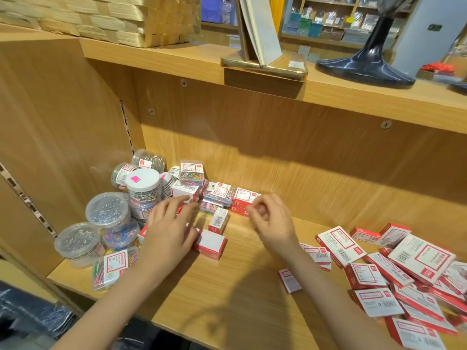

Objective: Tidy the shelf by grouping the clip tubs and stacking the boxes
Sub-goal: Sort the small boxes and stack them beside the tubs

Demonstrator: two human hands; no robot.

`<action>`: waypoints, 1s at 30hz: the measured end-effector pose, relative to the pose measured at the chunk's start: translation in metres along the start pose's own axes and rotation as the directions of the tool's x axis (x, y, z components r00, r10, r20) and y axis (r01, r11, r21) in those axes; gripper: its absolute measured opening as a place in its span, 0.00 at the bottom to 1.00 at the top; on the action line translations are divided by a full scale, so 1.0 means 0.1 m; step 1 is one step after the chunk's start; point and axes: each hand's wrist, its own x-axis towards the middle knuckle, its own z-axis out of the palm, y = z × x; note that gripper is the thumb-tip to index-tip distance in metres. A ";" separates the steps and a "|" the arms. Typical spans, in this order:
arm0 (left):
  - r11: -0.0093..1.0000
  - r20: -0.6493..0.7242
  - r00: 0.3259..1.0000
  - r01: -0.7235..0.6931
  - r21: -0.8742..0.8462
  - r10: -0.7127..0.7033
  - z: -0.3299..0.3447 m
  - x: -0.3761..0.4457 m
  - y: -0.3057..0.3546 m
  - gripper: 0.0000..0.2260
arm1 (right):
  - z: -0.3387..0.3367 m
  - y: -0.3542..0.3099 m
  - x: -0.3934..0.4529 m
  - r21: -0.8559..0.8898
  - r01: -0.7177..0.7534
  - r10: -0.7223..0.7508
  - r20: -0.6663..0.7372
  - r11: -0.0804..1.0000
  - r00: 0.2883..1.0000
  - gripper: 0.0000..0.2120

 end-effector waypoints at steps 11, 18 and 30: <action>0.998 0.052 0.998 -0.041 -0.038 0.043 0.00 -0.11 -0.01 0.17 | 0.26 -0.02 -0.02 0.156 -0.104 0.064 0.243 0.982 0.968 0.20; 0.956 0.176 0.940 -0.279 -0.097 0.292 0.17 -0.14 0.10 0.17 | 0.03 0.33 -0.35 -0.025 -0.008 0.014 0.231 1.000 0.973 0.19; 0.960 0.285 0.923 -0.213 -0.183 0.259 0.15 -0.07 0.10 0.19 | -0.07 0.21 -0.20 -0.115 -0.186 0.216 0.352 0.976 0.911 0.20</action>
